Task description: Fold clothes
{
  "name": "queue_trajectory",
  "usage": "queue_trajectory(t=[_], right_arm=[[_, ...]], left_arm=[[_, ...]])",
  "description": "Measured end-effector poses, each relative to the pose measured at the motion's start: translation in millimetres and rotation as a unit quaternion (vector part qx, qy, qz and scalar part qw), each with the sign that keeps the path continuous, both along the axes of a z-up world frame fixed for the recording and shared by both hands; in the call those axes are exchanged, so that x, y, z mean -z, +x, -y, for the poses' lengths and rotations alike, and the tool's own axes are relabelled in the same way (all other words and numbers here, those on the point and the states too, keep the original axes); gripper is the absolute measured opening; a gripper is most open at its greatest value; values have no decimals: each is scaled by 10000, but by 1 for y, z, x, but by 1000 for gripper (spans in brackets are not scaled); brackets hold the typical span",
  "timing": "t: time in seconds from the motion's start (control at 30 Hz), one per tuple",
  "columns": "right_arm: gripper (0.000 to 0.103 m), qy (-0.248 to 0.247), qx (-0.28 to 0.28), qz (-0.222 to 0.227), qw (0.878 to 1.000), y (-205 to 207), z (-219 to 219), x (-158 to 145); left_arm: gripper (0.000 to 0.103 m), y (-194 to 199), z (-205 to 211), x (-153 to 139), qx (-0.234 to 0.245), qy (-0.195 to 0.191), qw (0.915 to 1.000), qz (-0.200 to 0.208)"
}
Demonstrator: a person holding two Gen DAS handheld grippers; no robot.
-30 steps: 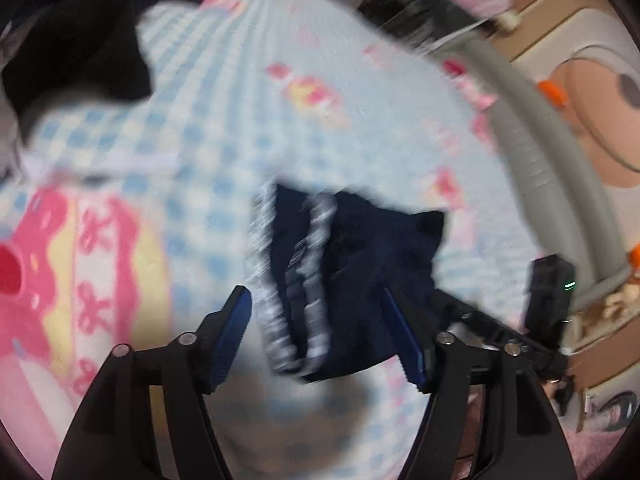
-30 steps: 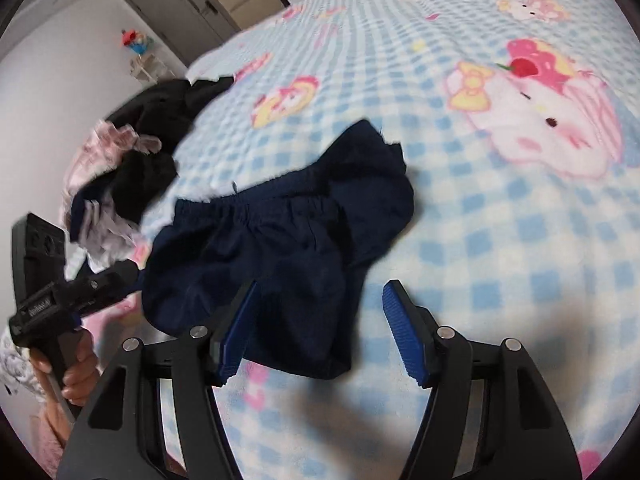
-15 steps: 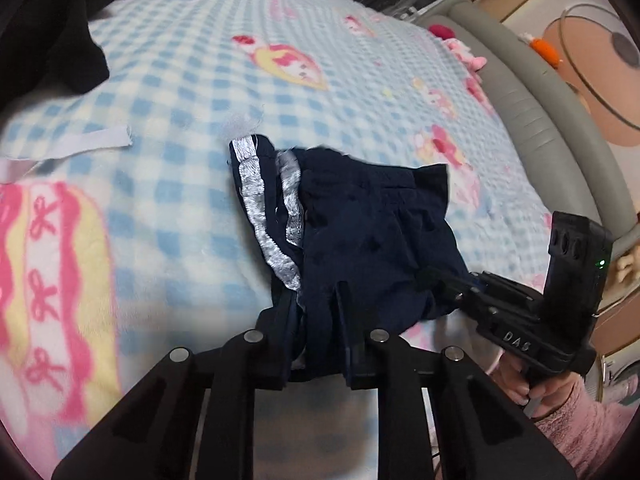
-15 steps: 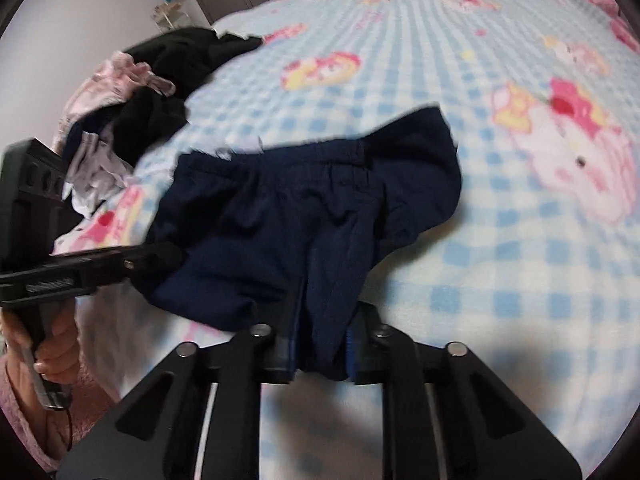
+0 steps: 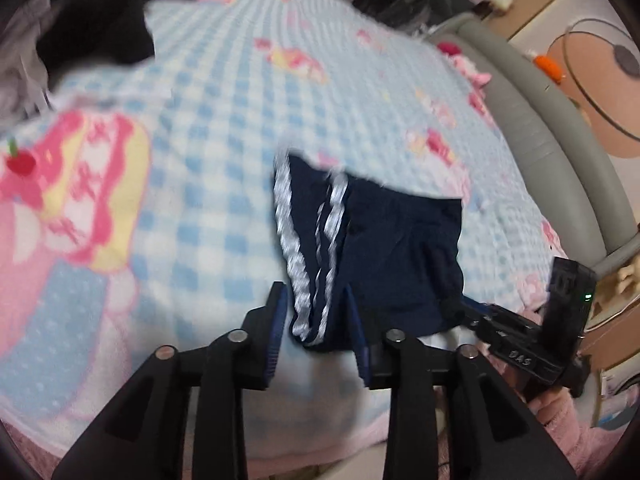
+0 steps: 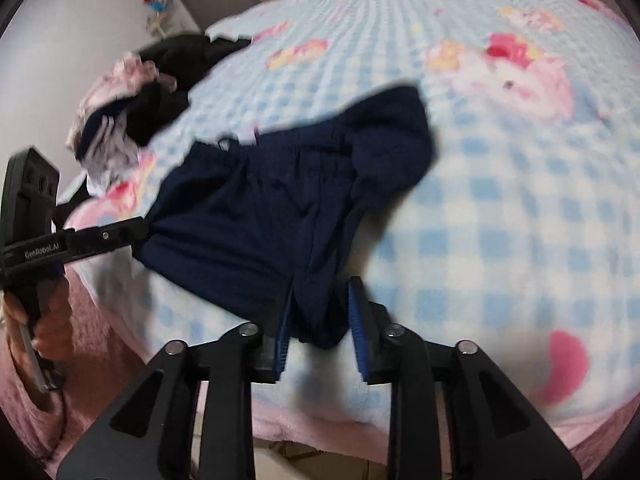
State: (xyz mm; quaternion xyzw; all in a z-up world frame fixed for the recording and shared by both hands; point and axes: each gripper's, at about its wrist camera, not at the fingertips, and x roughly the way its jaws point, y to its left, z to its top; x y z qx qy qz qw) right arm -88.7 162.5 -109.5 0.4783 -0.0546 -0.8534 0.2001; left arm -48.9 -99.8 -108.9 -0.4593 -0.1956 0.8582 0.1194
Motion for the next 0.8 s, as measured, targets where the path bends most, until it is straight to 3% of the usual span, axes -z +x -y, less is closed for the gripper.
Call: queue_trajectory(t=[0.03, 0.1, 0.27, 0.43, 0.47, 0.53, 0.63, 0.8], right_arm=[[32, 68, 29, -164, 9998, 2, -1, -6], [33, 67, -1, -332, 9994, 5, -1, -14], [33, 20, -65, -144, 9999, 7, 4, -5], [35, 409, -192, -352, 9984, -6, 19, -11], [35, 484, -219, -328, 9980, -11, 23, -11], [34, 668, -316, -243, 9970, -22, 32, -7], [21, 888, -478, -233, 9946, -32, 41, -1], [14, 903, -548, -551, 9929, -32, 47, -12]], left_arm=[[47, 2, -2, -3, 27, -118, 9999, -106], [48, -1, -13, -7, 72, -256, 9993, -280], [50, -7, -38, -23, 373, -761, 9926, -867], [51, -38, -54, 0, 723, -1203, 9897, -282], [49, -42, -56, 6, 729, -1221, 9897, -156], [37, -42, -65, 13, 799, -1469, 9858, -144], [20, -37, -73, 12, 845, -1638, 9825, -262], [13, -32, -53, -6, 535, -1260, 9884, -651]])
